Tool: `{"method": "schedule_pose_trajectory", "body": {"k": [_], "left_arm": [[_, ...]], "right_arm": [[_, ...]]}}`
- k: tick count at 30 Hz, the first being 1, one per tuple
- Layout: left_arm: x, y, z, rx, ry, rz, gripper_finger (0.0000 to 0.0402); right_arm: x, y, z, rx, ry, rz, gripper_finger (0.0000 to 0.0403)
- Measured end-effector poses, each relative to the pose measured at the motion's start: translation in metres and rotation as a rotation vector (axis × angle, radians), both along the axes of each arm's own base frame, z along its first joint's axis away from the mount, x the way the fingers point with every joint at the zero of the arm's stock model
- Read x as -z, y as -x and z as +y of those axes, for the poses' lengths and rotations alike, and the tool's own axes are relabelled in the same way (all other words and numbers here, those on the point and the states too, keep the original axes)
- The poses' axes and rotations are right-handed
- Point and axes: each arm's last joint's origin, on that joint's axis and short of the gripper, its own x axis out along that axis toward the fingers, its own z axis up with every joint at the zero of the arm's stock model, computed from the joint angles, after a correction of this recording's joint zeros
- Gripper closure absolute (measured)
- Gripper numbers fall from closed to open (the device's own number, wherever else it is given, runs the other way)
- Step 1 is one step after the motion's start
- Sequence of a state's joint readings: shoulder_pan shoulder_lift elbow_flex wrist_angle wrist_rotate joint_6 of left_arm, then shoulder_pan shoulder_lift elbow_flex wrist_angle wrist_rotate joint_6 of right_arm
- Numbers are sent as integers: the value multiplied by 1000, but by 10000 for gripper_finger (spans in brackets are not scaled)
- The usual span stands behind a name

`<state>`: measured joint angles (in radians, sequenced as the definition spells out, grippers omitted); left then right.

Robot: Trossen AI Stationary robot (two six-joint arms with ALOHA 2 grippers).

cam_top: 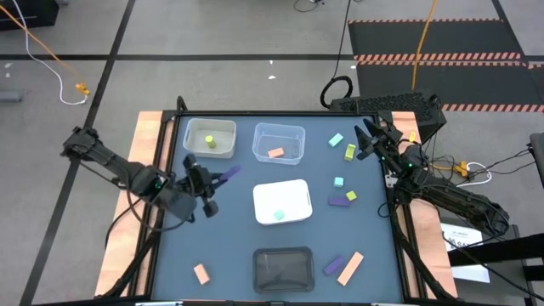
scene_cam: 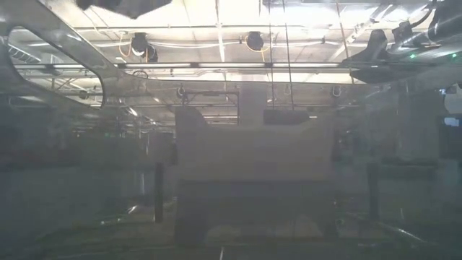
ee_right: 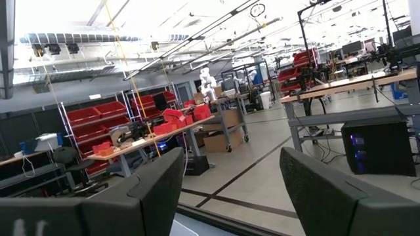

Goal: Sort & place blocks by color
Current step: Put the bottom left violet block into the black bin

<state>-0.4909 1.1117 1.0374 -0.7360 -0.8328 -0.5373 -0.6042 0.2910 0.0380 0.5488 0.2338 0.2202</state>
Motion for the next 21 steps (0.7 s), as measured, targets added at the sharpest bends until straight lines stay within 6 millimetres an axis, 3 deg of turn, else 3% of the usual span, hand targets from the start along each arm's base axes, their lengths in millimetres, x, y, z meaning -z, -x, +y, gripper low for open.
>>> {"method": "schedule_pose_trajectory", "body": {"k": [9,21], "left_arm": [[-22,-32,-3,175,-82,-185,344],[-21,-57,-12,200,-131,-272,344]], "right_arm": [[0,0,0,0,0,0,156],[0,0,0,0,0,0,156]]}}
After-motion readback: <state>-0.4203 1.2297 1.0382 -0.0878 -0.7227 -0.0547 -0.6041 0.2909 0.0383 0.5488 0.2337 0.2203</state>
